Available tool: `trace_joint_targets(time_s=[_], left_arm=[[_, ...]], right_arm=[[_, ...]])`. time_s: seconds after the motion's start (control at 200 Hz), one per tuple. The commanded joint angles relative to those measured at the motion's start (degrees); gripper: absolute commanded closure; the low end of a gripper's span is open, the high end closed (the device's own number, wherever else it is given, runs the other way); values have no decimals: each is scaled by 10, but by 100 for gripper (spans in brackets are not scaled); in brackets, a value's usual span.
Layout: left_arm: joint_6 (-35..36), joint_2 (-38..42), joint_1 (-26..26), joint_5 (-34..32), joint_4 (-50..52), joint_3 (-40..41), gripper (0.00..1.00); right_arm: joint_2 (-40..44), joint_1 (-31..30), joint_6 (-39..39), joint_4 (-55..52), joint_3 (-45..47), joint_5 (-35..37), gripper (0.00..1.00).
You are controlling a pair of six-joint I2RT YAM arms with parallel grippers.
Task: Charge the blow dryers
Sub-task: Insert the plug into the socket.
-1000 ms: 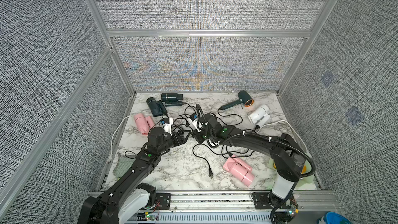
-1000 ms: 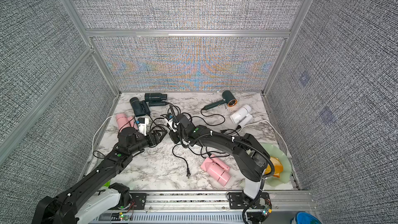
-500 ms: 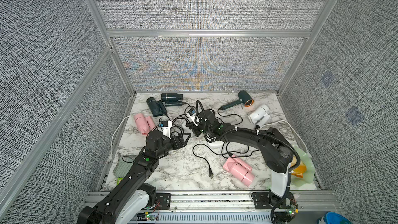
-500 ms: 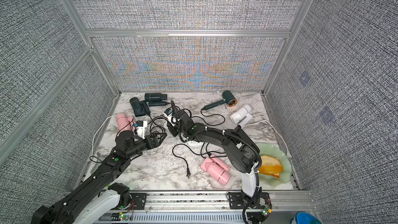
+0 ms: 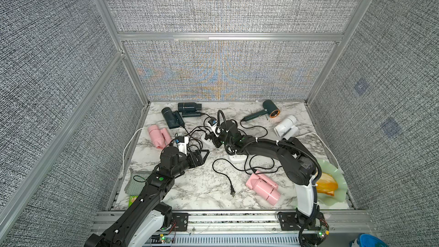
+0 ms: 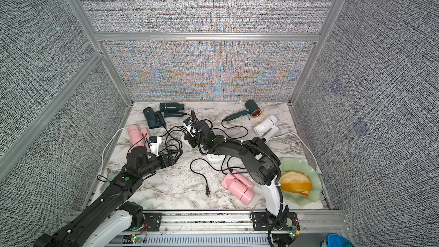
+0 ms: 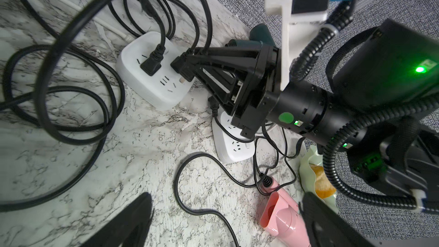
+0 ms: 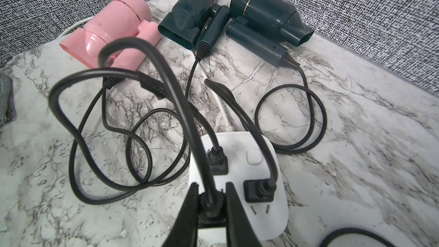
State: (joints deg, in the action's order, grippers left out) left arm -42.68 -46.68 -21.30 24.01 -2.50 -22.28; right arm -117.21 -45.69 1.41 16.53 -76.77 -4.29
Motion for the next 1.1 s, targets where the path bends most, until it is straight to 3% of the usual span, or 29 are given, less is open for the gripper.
trace_joint_targets(time_s=[0.0,1.096], left_arm=[[0,6,0,2,9,0,1],[2,-9,0,16,-17,12,1]], right_arm=[[-7,2,-7,31,-2,-8,87],[-57,5,-14,37,-25,6,87]])
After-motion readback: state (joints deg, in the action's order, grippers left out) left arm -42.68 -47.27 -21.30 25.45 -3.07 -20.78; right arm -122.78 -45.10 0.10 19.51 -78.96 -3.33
